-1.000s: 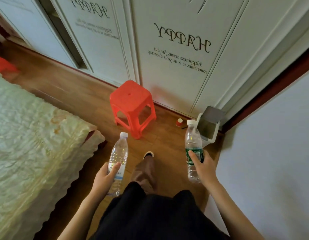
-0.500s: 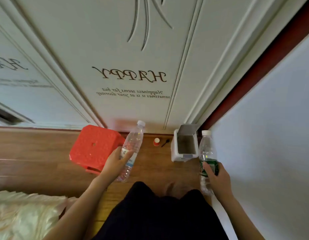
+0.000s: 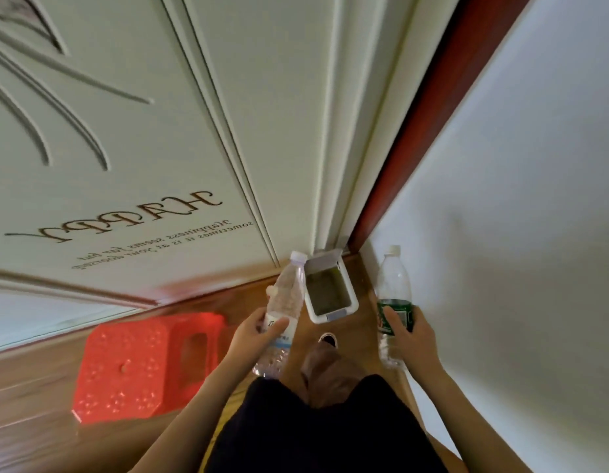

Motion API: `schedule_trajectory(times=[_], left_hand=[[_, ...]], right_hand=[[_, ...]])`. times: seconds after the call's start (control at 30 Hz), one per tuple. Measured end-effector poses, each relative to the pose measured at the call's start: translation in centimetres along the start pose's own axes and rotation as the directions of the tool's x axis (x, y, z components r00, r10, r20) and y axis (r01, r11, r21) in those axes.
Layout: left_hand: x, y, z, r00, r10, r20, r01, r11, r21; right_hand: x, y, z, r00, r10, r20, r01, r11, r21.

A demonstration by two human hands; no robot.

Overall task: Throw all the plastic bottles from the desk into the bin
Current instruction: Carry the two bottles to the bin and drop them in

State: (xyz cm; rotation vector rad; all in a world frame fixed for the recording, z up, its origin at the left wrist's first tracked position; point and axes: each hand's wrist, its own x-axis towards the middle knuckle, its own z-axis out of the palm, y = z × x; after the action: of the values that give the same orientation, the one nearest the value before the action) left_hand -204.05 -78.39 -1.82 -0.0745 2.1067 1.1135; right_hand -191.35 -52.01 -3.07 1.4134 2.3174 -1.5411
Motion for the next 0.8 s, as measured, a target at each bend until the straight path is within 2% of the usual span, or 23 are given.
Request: schedule_trajectory(times=[0.17, 0.33, 0.53, 0.67, 0.8], left_hand=[[5.3, 3.5, 1.6, 0.995, 0.026, 0.097, -0.032, 0.998, 0.058], [11.6, 3.4, 4.0, 0.981, 0.032, 0.19, -0.06, 0.987, 0.147], [22.9, -3.6, 10.1, 0.958, 0.034, 0.284, -0.079, 0.986, 0.146], [30.7, -9.6, 14.9, 0.963, 0.045, 0.264, -0.083, 0.987, 0.137], [35.8, -14.5, 19.1, 0.969, 0.054, 0.241, -0.081, 0.992, 0.102]], right_hand=[[4.9, -1.4, 0.4, 0.999, -0.012, 0.043, 0.01, 0.999, 0.045], [9.3, -0.5, 2.6, 0.998, 0.021, 0.067, -0.029, 0.993, 0.115], [16.7, 8.2, 9.2, 0.986, 0.143, 0.086, -0.16, 0.958, 0.24], [21.5, 15.8, 14.8, 0.975, 0.192, 0.109, -0.219, 0.906, 0.364], [25.5, 22.5, 18.6, 0.968, 0.213, 0.13, -0.248, 0.879, 0.407]])
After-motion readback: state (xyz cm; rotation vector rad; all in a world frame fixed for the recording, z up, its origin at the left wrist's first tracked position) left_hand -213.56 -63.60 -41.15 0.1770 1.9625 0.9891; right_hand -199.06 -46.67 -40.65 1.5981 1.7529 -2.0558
